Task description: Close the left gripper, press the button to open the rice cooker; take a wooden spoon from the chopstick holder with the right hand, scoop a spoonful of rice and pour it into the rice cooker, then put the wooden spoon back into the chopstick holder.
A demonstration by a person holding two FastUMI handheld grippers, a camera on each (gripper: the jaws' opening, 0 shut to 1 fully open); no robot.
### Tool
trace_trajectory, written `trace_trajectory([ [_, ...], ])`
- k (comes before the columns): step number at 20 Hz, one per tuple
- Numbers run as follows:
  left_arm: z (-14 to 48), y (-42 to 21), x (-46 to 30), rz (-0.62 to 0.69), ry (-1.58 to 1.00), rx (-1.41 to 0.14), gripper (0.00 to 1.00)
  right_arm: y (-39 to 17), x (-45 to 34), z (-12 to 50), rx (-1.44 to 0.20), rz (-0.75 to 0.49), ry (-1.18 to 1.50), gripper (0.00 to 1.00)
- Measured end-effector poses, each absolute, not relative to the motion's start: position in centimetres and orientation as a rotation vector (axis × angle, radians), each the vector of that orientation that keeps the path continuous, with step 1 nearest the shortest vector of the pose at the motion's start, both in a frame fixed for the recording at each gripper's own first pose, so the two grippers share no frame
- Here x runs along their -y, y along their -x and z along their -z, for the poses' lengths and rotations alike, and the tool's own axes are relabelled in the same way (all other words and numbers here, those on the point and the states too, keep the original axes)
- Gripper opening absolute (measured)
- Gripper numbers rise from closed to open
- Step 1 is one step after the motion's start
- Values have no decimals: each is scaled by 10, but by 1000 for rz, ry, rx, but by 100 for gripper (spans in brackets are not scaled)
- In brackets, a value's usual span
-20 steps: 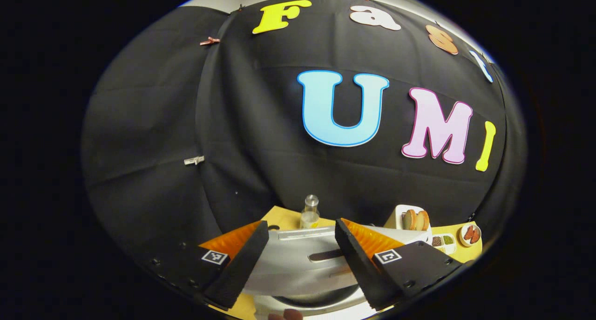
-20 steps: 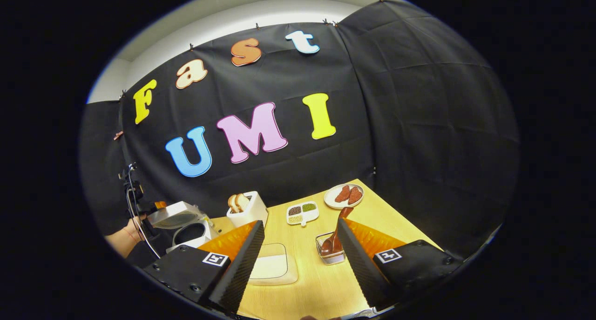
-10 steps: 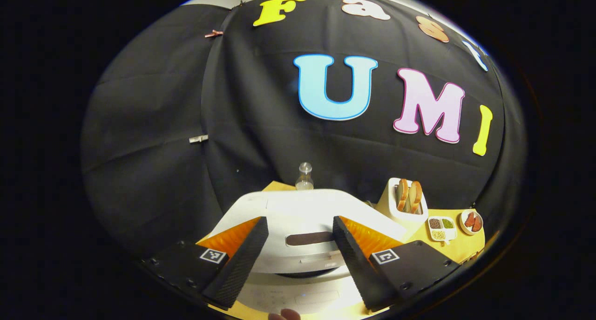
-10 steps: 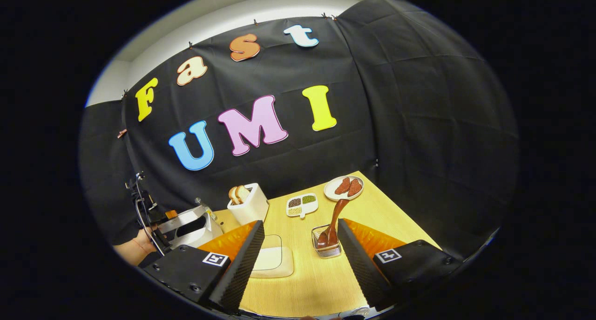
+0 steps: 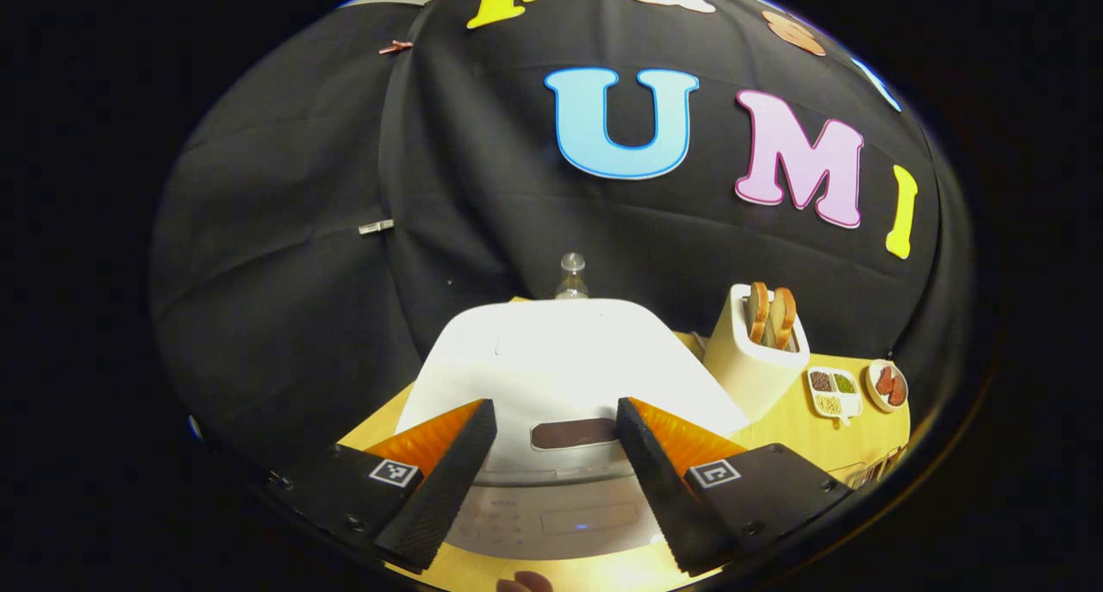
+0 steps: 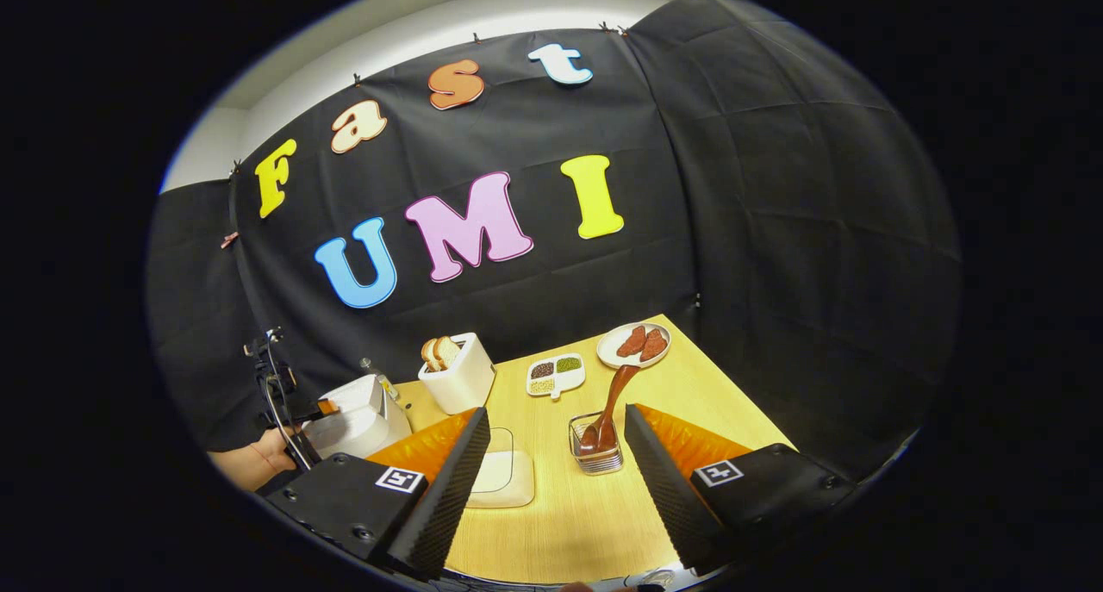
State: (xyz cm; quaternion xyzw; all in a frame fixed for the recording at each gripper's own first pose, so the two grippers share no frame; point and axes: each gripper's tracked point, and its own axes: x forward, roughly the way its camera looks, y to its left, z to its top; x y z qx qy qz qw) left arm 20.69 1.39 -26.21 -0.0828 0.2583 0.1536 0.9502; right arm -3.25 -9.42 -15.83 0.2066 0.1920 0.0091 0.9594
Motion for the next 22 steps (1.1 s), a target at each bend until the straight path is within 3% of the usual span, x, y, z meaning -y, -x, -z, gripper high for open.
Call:
trace_trajectory([
  [14, 271, -207, -12, -282, 142, -555, 100, 33, 72, 150, -373, -53, -400, 98],
  [22, 165, -185, 3, -131, 130, -238, 96, 24, 57, 137, -338, -90, -349, 98],
])
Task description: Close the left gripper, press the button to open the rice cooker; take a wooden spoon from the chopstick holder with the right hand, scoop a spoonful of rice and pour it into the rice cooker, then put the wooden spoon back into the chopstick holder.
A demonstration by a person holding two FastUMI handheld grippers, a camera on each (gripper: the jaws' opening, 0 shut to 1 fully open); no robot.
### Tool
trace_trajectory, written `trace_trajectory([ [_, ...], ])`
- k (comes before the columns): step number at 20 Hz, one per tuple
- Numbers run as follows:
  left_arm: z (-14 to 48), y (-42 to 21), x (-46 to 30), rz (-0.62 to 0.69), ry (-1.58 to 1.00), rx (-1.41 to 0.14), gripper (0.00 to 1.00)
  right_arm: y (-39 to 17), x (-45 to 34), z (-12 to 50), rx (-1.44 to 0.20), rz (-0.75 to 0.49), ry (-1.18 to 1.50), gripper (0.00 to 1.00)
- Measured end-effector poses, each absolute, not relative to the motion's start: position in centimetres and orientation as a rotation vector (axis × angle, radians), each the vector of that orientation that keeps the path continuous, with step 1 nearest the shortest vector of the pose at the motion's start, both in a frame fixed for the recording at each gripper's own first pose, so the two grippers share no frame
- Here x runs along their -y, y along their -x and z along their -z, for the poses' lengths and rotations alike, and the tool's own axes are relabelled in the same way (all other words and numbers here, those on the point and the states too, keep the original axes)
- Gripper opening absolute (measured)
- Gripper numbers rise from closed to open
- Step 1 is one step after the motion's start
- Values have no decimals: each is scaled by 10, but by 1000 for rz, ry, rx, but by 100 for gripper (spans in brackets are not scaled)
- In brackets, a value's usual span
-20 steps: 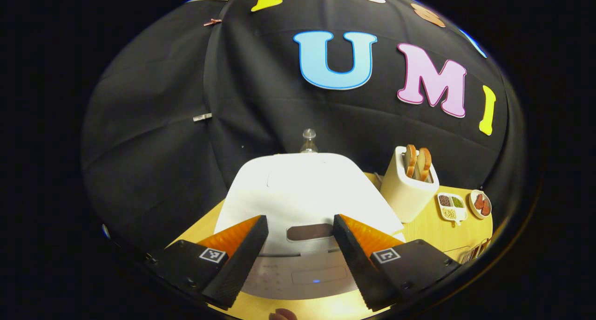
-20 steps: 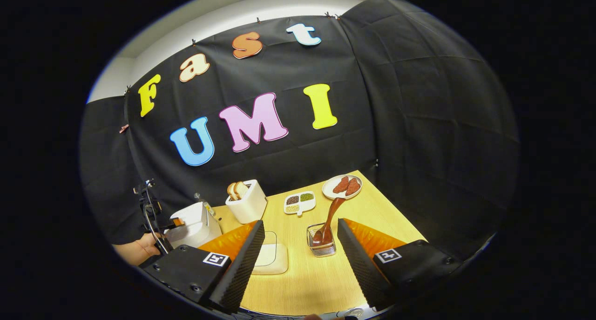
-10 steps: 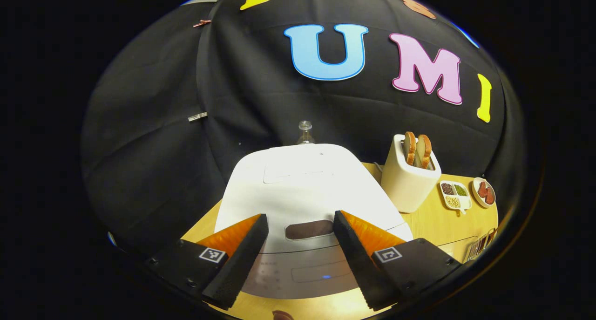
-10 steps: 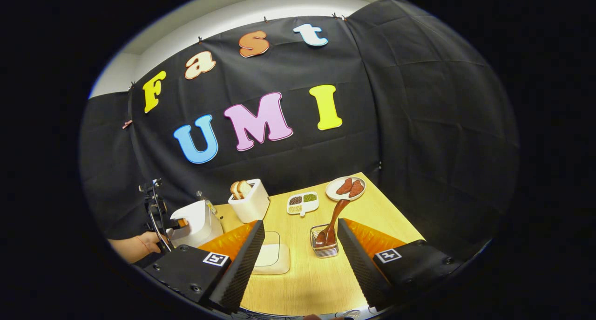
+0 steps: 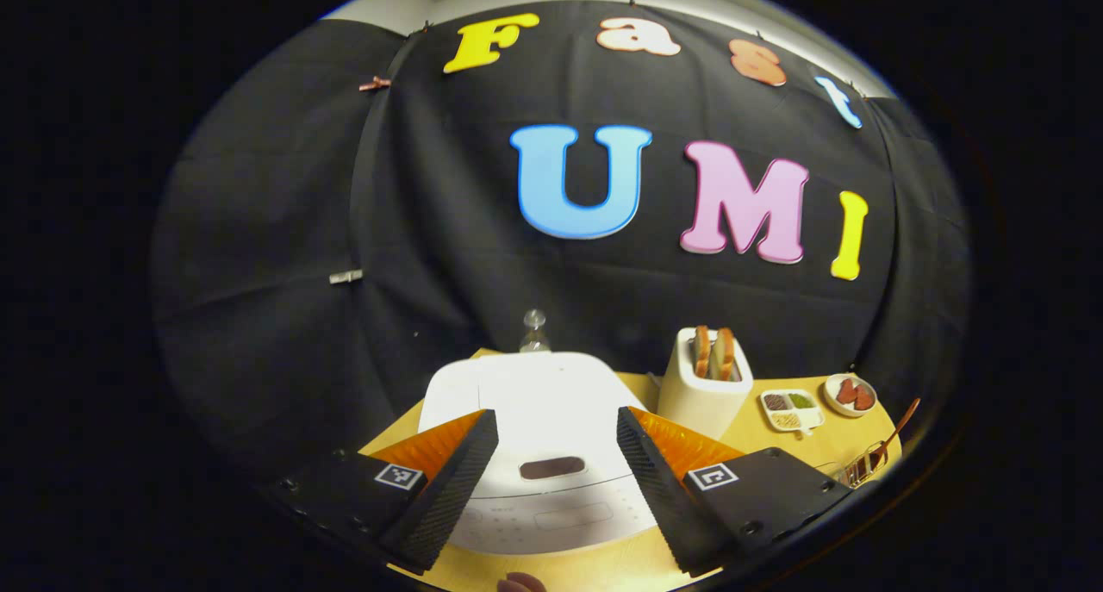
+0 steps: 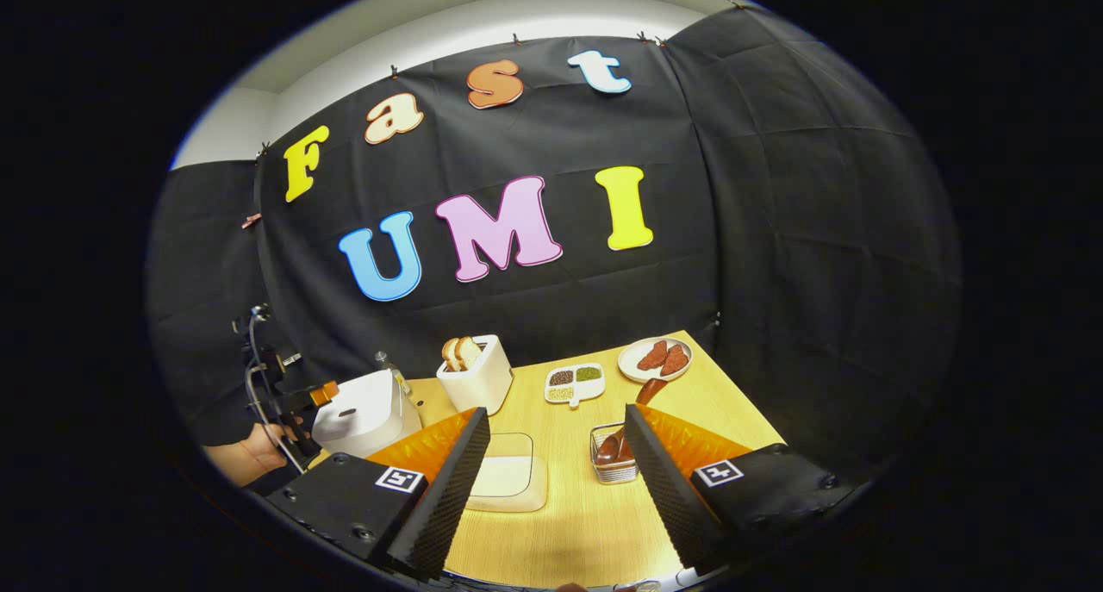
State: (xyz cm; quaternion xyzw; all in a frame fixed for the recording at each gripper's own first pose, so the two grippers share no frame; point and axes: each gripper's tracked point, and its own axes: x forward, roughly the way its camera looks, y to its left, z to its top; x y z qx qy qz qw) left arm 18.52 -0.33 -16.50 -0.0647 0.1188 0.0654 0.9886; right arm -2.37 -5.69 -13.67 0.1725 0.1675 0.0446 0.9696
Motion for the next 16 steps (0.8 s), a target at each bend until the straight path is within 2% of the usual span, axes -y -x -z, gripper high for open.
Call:
trace_trajectory([
  [8, 81, -104, 23, -18, 187, -73, 96, 7, 43, 114, -274, -112, -277, 98],
  [16, 31, -20, 15, 1, 132, 48, 94, -2, 32, 84, -150, -123, -173, 98],
])
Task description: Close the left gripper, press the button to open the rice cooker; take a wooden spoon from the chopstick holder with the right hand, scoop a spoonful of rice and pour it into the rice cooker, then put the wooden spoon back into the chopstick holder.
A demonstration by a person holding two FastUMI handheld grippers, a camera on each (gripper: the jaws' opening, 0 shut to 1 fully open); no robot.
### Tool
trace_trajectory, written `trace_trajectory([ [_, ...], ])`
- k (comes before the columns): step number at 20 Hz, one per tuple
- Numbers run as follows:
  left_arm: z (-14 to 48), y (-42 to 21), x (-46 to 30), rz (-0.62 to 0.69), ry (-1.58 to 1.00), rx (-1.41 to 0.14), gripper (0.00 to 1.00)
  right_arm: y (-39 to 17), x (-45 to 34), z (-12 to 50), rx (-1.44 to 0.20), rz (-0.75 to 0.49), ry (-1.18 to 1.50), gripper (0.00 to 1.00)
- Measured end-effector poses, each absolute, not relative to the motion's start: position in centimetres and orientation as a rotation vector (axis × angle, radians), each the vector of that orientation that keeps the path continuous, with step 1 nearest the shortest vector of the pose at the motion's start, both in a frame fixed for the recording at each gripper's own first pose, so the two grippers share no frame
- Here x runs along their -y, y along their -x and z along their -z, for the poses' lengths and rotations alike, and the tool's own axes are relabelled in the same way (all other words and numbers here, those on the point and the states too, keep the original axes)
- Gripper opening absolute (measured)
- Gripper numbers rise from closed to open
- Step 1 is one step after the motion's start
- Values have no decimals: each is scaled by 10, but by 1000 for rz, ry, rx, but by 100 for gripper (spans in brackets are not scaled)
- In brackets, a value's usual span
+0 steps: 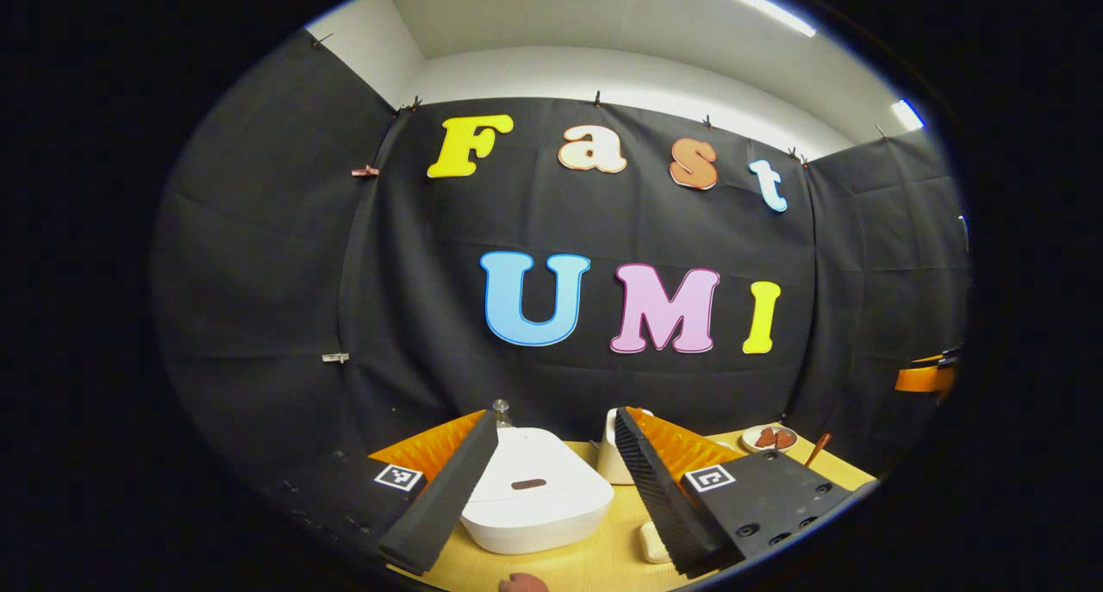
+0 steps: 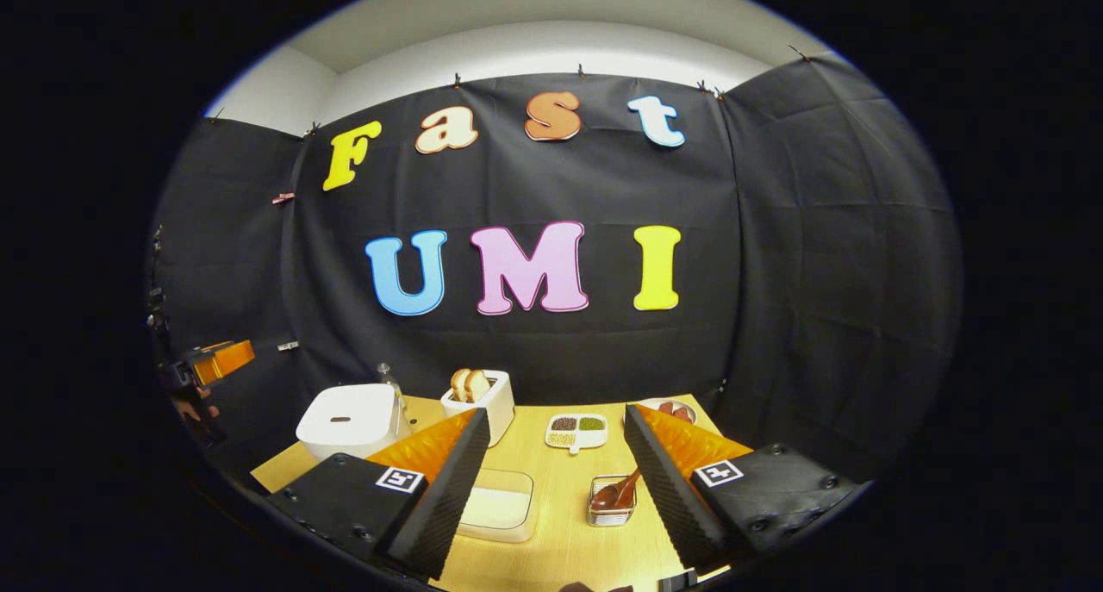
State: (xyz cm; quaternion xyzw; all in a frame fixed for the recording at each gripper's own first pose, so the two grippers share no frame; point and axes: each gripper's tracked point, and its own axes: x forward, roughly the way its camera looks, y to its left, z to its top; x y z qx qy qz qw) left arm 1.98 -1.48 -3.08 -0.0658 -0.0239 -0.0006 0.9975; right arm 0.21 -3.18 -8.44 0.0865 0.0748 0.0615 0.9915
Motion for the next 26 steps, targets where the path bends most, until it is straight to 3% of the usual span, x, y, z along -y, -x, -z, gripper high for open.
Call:
trace_trajectory([
  [6, -6, 23, 25, 9, 120, 92, 95, 2, 32, 60, -37, -100, -79, 100],
  [10, -13, 37, 25, -9, 121, 98, 95, 10, 31, 48, 3, -92, -27, 94],
  [11, -10, 38, 24, -13, 122, 93, 95, 11, 31, 47, 9, -91, -21, 98],
  [26, 4, 39, 24, -12, 71, 58, 95, 8, 23, 51, -23, -84, -43, 97],
])
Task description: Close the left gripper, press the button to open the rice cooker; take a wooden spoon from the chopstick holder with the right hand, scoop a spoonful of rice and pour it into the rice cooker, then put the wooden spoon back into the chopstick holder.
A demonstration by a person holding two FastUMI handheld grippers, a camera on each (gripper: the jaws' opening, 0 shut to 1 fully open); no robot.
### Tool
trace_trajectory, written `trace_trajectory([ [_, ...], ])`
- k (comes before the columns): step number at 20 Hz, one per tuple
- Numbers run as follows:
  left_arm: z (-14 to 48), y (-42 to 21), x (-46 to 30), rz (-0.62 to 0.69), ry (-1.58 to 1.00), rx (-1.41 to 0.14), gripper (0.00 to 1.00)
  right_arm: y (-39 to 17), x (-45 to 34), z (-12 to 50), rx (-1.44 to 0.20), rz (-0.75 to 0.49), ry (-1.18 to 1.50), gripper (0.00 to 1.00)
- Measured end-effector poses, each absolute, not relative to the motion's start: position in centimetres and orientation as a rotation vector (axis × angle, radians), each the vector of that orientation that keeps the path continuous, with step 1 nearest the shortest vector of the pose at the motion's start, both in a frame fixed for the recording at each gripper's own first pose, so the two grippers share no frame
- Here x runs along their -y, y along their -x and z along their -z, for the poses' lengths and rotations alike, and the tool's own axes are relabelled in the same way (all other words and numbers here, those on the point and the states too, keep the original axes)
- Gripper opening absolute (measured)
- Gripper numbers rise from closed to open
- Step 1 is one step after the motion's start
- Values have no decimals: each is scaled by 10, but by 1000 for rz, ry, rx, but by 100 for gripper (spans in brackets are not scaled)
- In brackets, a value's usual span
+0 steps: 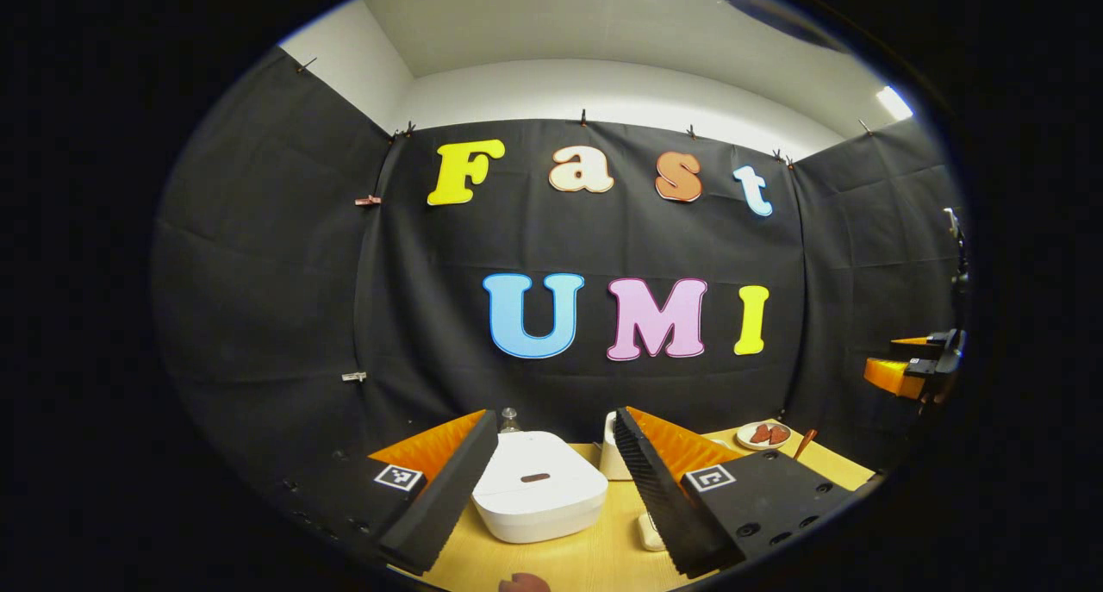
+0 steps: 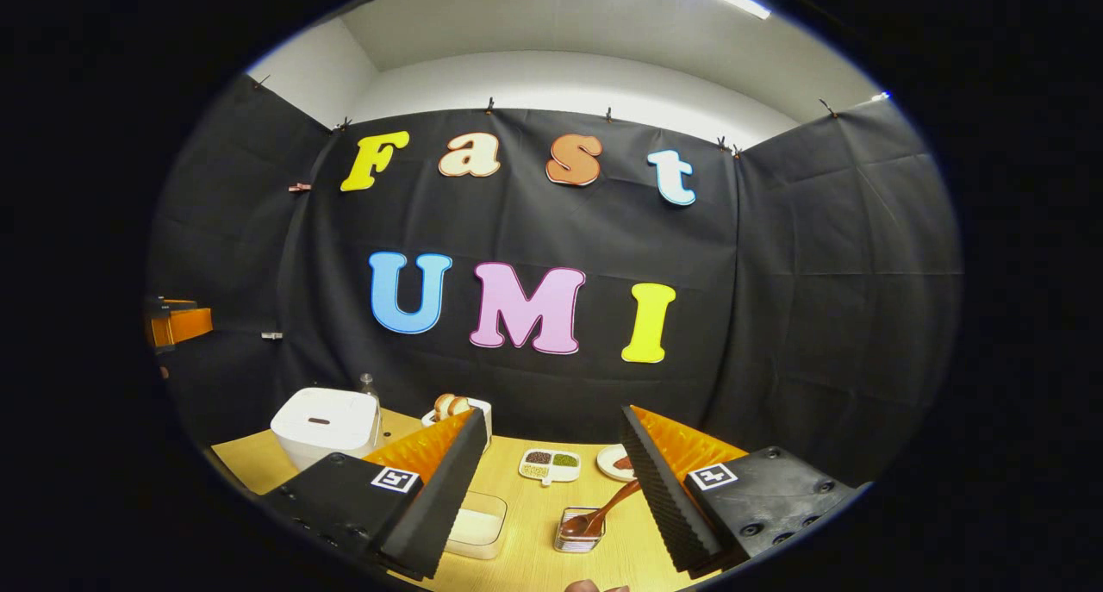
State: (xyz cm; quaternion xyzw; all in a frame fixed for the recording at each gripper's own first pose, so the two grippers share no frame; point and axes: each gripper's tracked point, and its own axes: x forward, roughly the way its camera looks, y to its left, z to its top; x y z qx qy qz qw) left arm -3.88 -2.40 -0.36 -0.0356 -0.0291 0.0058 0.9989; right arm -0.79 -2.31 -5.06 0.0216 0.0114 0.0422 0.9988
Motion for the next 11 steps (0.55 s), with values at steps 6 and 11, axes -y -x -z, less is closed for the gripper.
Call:
trace_trajectory([
  [6, 7, 38, 25, -3, 60, 48, 95, 11, 21, 53, -31, -80, -35, 97],
  [11, 11, 38, 22, -6, 62, 41, 95, 12, 21, 53, -33, -78, -29, 97],
])
